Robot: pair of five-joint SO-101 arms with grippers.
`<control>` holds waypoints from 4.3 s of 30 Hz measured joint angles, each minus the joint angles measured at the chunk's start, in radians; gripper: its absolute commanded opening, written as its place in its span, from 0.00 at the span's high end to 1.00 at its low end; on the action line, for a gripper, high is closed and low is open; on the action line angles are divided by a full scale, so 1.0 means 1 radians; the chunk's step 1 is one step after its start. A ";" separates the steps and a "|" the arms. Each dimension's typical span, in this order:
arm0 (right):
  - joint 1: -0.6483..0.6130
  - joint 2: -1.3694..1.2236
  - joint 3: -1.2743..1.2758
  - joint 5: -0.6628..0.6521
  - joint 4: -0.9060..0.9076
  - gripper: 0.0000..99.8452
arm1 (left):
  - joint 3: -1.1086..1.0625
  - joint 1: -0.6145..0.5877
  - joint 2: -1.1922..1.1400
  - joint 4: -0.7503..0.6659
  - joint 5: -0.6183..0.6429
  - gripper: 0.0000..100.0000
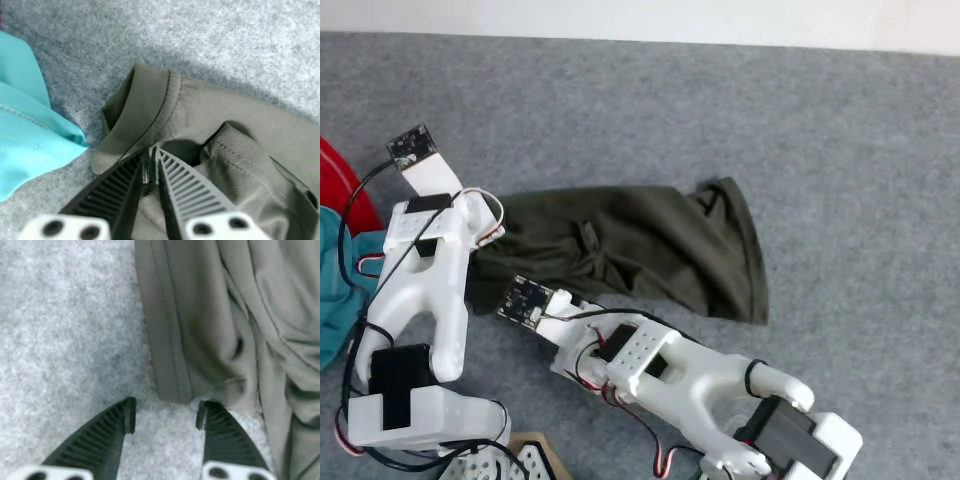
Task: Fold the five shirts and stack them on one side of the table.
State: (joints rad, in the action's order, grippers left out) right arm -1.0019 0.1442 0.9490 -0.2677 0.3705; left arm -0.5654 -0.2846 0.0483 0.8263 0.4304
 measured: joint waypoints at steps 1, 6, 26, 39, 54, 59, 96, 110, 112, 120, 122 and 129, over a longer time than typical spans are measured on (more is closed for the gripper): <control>0.003 -0.002 -0.006 -0.003 -0.002 0.81 | 0.000 0.000 0.000 0.000 0.000 0.95; 0.009 -0.008 -0.018 -0.008 -0.002 0.82 | 0.000 0.000 0.000 0.000 0.000 0.95; 0.083 0.032 -0.021 -0.008 -0.003 0.99 | 0.000 0.000 0.000 0.000 0.000 0.95; 0.081 0.117 -0.021 -0.008 0.040 0.79 | -0.043 0.000 0.000 -0.083 0.000 0.95; -0.018 0.233 0.026 -0.008 0.069 0.72 | -0.043 0.000 0.000 -0.083 0.000 0.95; -0.025 0.233 0.084 -0.018 0.023 0.71 | -0.043 0.000 0.000 -0.083 0.000 0.95; 0.068 0.112 -0.054 -0.054 0.055 0.99 | -0.046 -0.064 0.000 -0.104 0.040 0.95; 0.241 0.244 -0.235 0.101 0.132 0.99 | -0.046 -0.100 0.000 -0.146 0.087 0.95; 0.258 0.161 -0.275 0.101 0.100 0.99 | -0.046 -0.100 0.000 -0.146 0.087 0.95; 0.313 -0.250 -0.529 0.095 0.021 0.99 | -0.046 -0.100 0.000 -0.149 0.086 0.95; 0.328 -0.342 -0.601 0.086 0.018 0.99 | -0.046 -0.100 0.000 -0.149 0.086 0.95; 0.362 -0.571 -0.799 0.055 0.018 0.94 | -0.046 -0.100 0.000 -0.149 0.086 0.95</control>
State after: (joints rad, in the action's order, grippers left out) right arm -0.6398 -0.4266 0.1496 -0.2125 0.3890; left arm -0.6114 -0.3844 0.0483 0.6774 0.5163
